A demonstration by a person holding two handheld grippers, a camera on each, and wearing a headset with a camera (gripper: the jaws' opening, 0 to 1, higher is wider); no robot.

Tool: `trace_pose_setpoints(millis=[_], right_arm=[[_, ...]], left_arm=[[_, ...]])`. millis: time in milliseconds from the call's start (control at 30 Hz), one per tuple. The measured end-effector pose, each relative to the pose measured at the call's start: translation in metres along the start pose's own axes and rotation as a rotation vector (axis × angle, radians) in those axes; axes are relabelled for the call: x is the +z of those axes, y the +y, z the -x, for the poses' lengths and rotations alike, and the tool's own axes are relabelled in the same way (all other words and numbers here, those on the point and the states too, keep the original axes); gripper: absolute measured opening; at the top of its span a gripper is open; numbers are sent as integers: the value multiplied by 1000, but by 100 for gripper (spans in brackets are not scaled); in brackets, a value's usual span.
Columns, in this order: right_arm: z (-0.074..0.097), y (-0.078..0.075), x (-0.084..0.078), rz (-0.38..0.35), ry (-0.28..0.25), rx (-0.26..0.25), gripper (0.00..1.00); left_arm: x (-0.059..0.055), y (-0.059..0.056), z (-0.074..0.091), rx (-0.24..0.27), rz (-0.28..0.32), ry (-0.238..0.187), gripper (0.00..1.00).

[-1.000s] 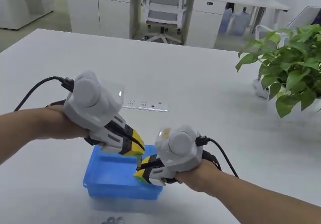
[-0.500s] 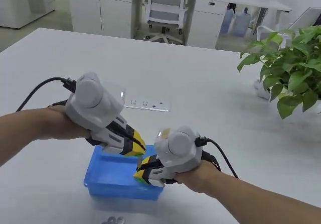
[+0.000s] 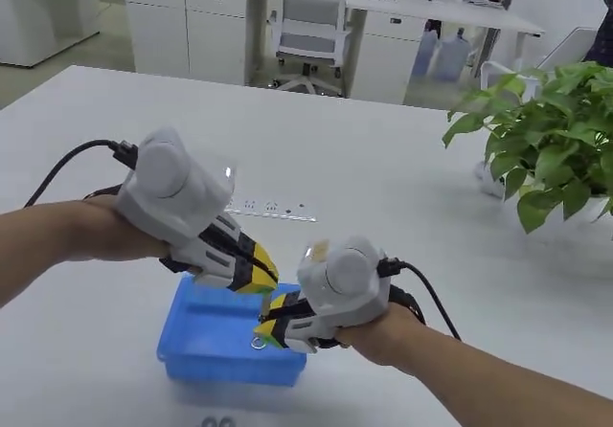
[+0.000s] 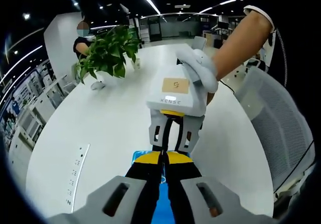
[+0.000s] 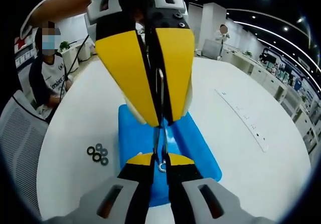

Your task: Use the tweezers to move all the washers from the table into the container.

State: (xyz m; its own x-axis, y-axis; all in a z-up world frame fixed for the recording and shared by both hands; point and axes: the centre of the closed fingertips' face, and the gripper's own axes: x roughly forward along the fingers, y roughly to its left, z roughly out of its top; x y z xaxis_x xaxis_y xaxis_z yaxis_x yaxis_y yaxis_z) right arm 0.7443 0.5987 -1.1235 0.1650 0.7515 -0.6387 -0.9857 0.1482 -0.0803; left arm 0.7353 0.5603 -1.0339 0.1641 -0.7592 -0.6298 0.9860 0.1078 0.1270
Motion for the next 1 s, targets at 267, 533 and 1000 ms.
trace_pose_setpoints(millis=[267, 533, 1000], right_arm=[[12, 7, 13, 24, -16, -14, 11], [20, 19, 26, 48, -33, -24, 11], [25, 48, 39, 70, -53, -11, 10]], left_arm=[[13, -9, 12, 7, -18, -2, 6], [24, -22, 25, 0, -38, -3, 5], [26, -48, 42, -1, -53, 12, 5]])
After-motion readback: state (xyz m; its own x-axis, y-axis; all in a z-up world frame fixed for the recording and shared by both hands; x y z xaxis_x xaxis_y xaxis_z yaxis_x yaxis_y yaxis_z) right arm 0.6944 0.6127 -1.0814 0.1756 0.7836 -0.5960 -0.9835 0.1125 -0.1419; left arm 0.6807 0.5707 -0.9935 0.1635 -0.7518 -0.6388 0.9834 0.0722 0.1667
